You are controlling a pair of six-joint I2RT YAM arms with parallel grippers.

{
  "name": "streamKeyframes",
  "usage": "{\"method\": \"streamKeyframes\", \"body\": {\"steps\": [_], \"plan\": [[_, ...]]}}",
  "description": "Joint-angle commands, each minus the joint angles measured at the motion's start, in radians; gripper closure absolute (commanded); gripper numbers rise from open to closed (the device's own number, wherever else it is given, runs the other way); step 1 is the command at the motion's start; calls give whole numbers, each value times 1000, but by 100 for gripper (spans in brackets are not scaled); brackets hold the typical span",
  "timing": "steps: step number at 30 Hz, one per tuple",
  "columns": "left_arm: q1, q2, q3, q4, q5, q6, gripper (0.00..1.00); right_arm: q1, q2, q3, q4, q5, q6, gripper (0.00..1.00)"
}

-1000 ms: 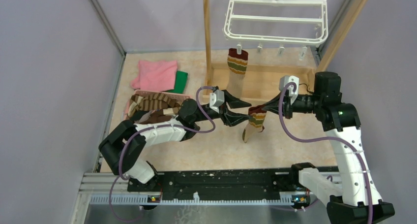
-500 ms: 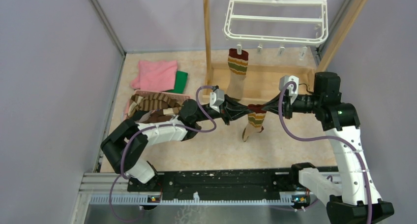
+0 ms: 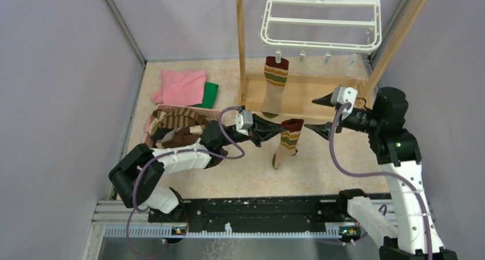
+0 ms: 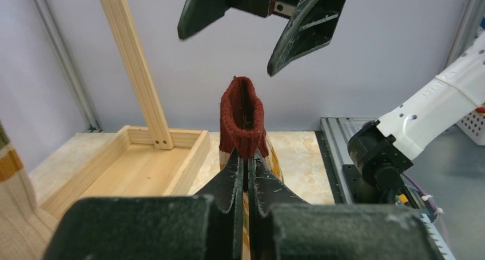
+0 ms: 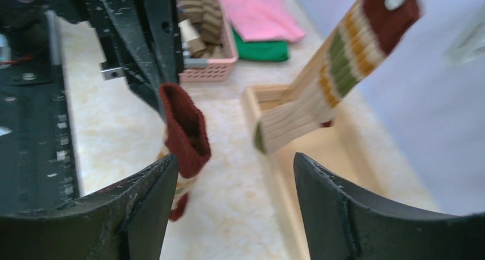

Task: Clip the socks to the hanger
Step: Clamp the sock onto the hanger.

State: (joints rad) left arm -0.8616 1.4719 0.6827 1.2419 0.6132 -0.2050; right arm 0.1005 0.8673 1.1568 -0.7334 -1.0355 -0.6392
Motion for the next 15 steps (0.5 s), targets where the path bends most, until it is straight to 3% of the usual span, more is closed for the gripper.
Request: {"method": "streamKeyframes", "body": {"steps": [1,6,15], "plan": [[16,-75,-37,39,-31,70,100,-10,-131,-136,526,122,307,22],[18,-139,-60,-48,-84,123,100,-10,-142,-305,957,151,572,24],[19,-172,-89,-84,-127,195,100,79,25,-249,1058,287,559,28]]}}
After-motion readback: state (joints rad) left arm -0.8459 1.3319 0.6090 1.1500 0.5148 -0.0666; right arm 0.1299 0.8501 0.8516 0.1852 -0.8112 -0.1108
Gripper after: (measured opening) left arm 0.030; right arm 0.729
